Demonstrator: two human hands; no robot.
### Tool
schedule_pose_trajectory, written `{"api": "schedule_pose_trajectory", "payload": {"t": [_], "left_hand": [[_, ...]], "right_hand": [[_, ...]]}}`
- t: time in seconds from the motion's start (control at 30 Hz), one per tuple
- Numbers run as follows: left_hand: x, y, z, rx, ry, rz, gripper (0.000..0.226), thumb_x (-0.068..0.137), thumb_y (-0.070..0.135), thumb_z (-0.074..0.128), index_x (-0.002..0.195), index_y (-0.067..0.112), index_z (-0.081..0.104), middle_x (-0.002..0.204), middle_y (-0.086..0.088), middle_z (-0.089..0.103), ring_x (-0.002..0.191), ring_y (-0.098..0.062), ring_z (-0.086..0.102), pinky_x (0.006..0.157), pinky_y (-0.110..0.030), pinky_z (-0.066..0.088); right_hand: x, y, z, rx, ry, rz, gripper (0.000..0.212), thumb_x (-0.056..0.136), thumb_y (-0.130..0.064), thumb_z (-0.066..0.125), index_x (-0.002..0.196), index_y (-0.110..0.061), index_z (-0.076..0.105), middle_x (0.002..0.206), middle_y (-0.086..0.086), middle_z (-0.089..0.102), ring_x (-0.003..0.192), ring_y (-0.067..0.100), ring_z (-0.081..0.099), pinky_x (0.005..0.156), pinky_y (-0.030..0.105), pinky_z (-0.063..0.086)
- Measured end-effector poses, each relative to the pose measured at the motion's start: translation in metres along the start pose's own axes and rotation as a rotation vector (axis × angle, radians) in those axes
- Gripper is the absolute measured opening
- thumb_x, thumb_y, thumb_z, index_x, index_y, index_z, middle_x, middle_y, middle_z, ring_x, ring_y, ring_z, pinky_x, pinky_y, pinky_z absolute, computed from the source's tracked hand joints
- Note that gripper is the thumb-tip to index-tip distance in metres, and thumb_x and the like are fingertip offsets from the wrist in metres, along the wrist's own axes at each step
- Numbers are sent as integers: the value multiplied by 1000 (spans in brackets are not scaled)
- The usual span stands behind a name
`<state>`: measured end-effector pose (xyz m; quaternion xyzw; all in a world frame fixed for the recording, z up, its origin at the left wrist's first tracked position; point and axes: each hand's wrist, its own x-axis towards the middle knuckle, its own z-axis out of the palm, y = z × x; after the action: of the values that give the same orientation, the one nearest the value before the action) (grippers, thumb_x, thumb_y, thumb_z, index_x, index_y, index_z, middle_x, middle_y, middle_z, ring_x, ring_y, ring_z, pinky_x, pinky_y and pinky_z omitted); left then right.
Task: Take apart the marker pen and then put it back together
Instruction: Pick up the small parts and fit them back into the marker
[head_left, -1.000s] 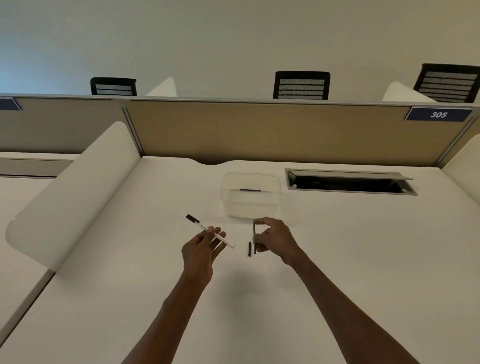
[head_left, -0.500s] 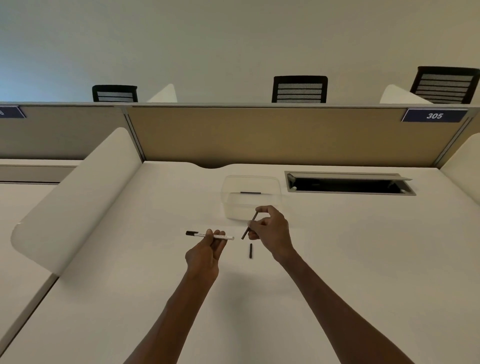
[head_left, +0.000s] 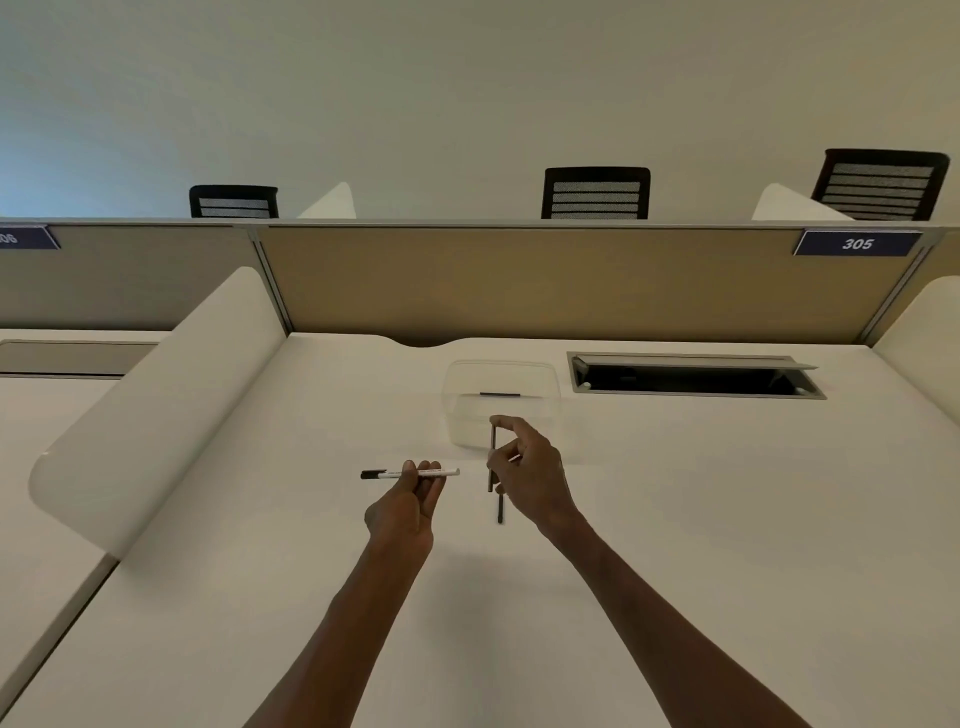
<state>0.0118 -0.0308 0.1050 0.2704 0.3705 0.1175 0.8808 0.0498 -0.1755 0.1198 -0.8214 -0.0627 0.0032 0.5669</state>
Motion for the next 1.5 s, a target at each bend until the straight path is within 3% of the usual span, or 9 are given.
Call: {"api": "schedule_pose_trajectory", "payload": {"t": [0.2, 0.27, 0.5, 0.87, 1.07, 1.27, 1.33, 1.43, 1.5], "left_hand": [[6, 11, 0, -16, 23, 57, 10, 95, 2, 58, 90, -6, 57, 89, -17, 66, 80, -24, 70, 76, -38, 62], [7, 14, -1, -25, 19, 67, 10, 94, 3, 59, 90, -6, 57, 90, -17, 66, 81, -25, 70, 71, -37, 62], [6, 17, 0, -12, 3, 75, 9, 94, 3, 59, 92, -6, 58, 92, -18, 66, 84, -26, 70, 88, -41, 55], [-3, 10, 0, 11, -36, 42, 10, 94, 3, 60, 92, -6, 58, 91, -18, 66, 84, -27, 70, 68, -38, 62], [-9, 3, 3, -7, -92, -47, 11, 94, 4, 60, 95, -7, 59, 92, -20, 67, 86, -28, 70, 56, -33, 62], [-6, 4, 3, 246, -158, -85, 28, 95, 16, 62, 102, -10, 61, 94, -26, 70, 88, -33, 72, 58, -30, 62], [-6, 6, 0, 597, -175, 13, 32, 91, 25, 67, 96, -6, 65, 85, -19, 75, 81, -31, 75, 57, -28, 60], [-4, 4, -4, 1134, -190, 540, 22, 82, 26, 77, 94, 7, 73, 73, 2, 76, 68, -13, 73, 59, -22, 56], [-5, 1, -4, 1217, -293, 819, 23, 77, 17, 81, 98, 17, 72, 85, 10, 74, 79, -6, 70, 70, -17, 53]], "right_hand": [[-6, -5, -1, -62, -119, -9, 14, 81, -16, 67, 95, -16, 66, 72, -2, 69, 52, 12, 69, 56, 43, 61], [-7, -8, -1, -112, -134, -70, 7, 81, -16, 67, 86, -18, 71, 68, -7, 68, 57, 12, 68, 62, 36, 60], [-10, -12, 1, -197, -155, -159, 14, 81, -14, 67, 87, -19, 78, 66, -14, 65, 53, -5, 56, 54, 5, 41], [-9, -15, -3, -334, -137, -243, 18, 83, -14, 64, 95, -17, 78, 84, 3, 70, 67, 7, 55, 67, 18, 44], [-3, -21, -4, -359, -212, -288, 21, 85, -18, 71, 105, -10, 75, 89, 8, 68, 76, 9, 54, 65, 8, 35], [1, -25, -5, -492, -199, -350, 18, 91, -19, 63, 91, -7, 76, 84, 12, 65, 81, 21, 58, 70, 32, 45], [4, -24, -9, -531, -186, -345, 18, 92, -18, 62, 91, -6, 75, 86, 12, 64, 84, 22, 59, 73, 34, 47], [9, -26, -15, -567, -182, -341, 18, 91, -16, 62, 97, -6, 76, 89, 12, 63, 86, 23, 59, 75, 36, 48], [11, -27, -17, -569, -182, -345, 18, 91, -14, 62, 99, -6, 76, 90, 14, 64, 86, 23, 59, 75, 36, 48]]}}
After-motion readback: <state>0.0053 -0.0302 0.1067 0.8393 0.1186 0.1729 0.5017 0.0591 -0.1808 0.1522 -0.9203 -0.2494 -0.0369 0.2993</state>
